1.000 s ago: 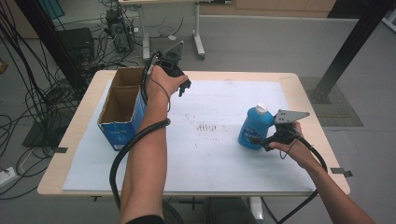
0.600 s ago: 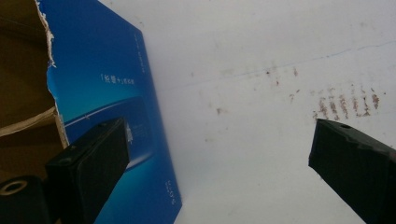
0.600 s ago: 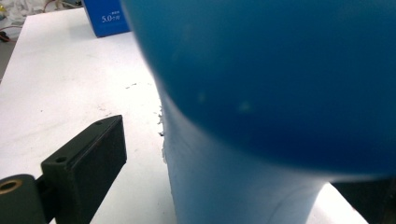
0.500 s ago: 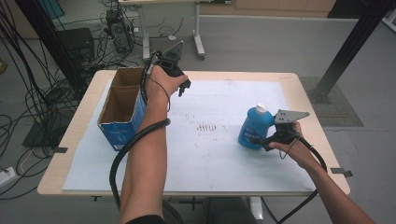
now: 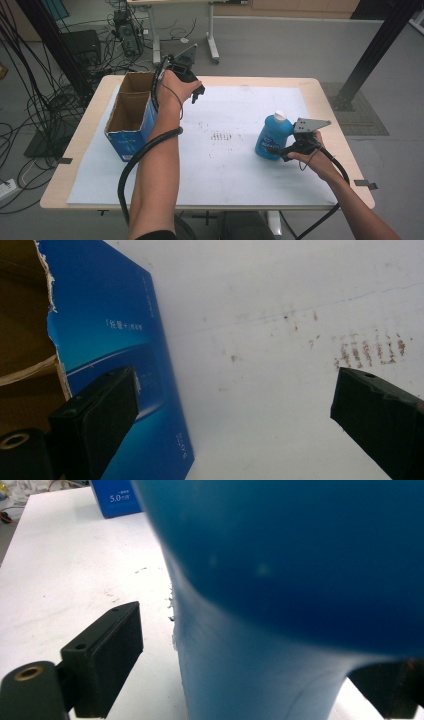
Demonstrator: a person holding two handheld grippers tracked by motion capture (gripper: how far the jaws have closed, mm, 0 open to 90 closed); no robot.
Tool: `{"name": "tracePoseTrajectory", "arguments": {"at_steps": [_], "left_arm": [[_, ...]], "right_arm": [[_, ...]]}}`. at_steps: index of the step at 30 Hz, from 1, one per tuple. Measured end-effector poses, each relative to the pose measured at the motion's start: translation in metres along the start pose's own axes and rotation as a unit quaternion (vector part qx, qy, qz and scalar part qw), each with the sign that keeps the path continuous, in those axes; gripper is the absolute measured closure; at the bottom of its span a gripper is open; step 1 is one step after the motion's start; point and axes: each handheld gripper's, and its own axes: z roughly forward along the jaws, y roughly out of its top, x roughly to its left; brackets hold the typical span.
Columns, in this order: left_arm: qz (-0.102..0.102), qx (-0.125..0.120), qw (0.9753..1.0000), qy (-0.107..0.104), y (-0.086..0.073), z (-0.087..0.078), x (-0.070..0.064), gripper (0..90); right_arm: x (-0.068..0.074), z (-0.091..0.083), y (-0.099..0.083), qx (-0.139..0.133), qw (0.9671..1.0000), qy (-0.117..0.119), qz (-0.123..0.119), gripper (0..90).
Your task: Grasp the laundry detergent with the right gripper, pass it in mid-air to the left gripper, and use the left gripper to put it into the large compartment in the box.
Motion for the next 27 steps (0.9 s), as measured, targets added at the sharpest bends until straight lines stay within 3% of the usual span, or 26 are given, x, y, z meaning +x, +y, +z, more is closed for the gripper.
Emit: {"name": "tracePoseTrajectory", "arguments": {"at_steps": [14, 19, 27], "left_arm": [[0.0, 0.002, 1.0, 0.001, -0.0012, 0.0026, 0.0008, 5.6], [0.0, 0.001, 1.0, 0.002, -0.0015, 0.0023, 0.0015, 5.6], [-0.002, 0.0, 1.0, 0.003, -0.0022, 0.0017, 0.0029, 5.6]], "right_arm": [[-0.0032, 0.003, -0.0023, 0.005, 0.9999, 0.007, -0.008, 26.8], [-0.0048, 0.0059, -0.0058, 0.007, 0.9999, 0.014, -0.005, 36.3], [-0.0056, 0.0063, -0.0064, 0.007, 0.9998, 0.015, -0.007, 40.7]]}}
